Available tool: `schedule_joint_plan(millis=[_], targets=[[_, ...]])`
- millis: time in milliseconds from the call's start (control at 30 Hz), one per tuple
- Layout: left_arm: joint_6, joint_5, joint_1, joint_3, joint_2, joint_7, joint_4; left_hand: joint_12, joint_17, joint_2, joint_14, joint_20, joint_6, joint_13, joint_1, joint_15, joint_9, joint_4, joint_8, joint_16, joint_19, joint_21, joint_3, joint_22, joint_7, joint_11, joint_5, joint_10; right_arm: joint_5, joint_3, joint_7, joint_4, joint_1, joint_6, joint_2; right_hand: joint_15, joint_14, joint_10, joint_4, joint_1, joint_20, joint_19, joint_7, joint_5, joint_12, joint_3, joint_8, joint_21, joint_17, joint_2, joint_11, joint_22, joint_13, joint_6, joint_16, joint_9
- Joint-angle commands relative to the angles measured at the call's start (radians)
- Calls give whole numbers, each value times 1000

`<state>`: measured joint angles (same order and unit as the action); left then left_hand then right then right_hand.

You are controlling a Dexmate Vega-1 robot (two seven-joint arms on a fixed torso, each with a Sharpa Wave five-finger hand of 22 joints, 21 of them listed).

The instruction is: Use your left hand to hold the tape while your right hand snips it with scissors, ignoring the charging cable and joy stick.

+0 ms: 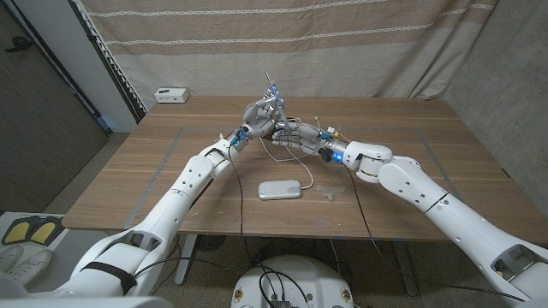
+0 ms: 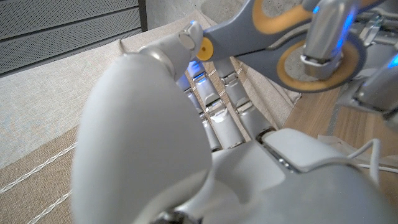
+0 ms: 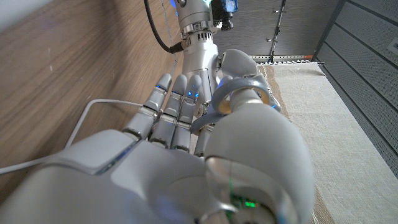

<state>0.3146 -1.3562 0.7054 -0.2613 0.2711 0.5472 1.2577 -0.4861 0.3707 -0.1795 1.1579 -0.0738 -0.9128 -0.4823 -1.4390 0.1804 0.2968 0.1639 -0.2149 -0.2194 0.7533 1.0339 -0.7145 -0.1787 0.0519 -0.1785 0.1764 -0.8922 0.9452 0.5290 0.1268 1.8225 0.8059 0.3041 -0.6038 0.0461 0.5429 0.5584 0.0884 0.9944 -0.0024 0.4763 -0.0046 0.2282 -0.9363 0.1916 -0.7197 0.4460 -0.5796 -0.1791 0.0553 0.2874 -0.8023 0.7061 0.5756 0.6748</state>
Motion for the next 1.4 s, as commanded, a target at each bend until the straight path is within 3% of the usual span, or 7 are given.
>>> schedule_joint_plan(millis=[33, 267, 500, 600, 733, 833, 1400], targets=[[0, 3, -3, -3, 1, 0, -4, -3, 4, 54, 48, -149, -3, -3, -49, 41, 3, -1, 2, -6, 9, 7, -6, -4, 1, -2, 4, -7, -17, 1, -35, 21, -2, 21, -24, 119, 62, 157, 18, 13, -14, 47, 46, 10, -108, -22, -158, 75, -139, 16, -118, 53, -89, 86, 129, -3], [3, 4, -5, -5, 1, 0, -8, -4, 4, 54, 49, -148, -3, -4, -49, 42, 3, -2, 2, -7, 8, 8, -6, -4, 3, -2, 3, -8, -13, -1, -43, 18, 1, 22, -21, 159, 181, 247, 33, 19, -33, 101, 39, 19, -195, -60, -174, 273, -358, 28, -149, 236, -130, 130, 392, -19], [2, 8, -10, -7, -1, 5, -16, -3, 4, 54, 48, -148, -3, -3, -48, 41, 3, -2, 2, -6, 8, 9, -6, -4, 3, -2, 3, -8, -31, 8, -44, 18, -10, 25, -25, 166, 316, 382, 30, -2, -63, 155, 40, 26, -263, -103, -228, 493, -323, 50, -158, 438, -148, 270, 503, -22], [4, 8, -12, -8, -2, 9, -21, -2, 4, 55, 49, -148, -3, -3, -48, 41, 3, -2, 2, -6, 7, 9, -6, -4, 2, -1, 3, -7, -37, 11, -35, 14, -15, 24, -26, 166, 382, 484, 24, -18, -84, 177, 44, 26, -357, -120, -255, 617, -298, 46, -175, 539, -249, 369, 564, -42], [6, 8, -14, -7, -2, 9, -24, -3, 4, 55, 49, -148, -2, -4, -47, 41, 4, -3, 2, -6, 7, 10, -6, -4, 2, 0, 3, -7, -50, 17, -35, 16, -21, 26, -29, 165, 449, 540, 16, -36, -121, 240, 47, 19, -429, -129, -279, 668, -318, 41, -197, 527, -355, 467, 641, -68], [9, 7, -14, -6, -2, 7, -25, -2, 4, 55, 49, -148, -2, -3, -48, 41, 4, -2, 2, -6, 7, 10, -7, -4, 1, -3, 3, -7, -54, 20, -27, 12, -27, 27, -28, 165, 465, 586, 14, -43, -127, 258, 51, 15, -472, -131, -299, 689, -340, 37, -192, 519, -404, 501, 680, -62], [19, 4, -14, 1, 4, 9, -30, -3, 4, 56, 50, -148, -3, -6, -46, 42, 4, -3, 2, -6, 6, 13, -7, -5, 2, 0, 2, -7, -105, 57, 72, -13, -72, 2, -28, 165, 465, 583, 17, -50, -136, 263, 51, 10, -564, -131, -334, 746, -343, 34, -196, 491, -433, 545, 744, -68]])
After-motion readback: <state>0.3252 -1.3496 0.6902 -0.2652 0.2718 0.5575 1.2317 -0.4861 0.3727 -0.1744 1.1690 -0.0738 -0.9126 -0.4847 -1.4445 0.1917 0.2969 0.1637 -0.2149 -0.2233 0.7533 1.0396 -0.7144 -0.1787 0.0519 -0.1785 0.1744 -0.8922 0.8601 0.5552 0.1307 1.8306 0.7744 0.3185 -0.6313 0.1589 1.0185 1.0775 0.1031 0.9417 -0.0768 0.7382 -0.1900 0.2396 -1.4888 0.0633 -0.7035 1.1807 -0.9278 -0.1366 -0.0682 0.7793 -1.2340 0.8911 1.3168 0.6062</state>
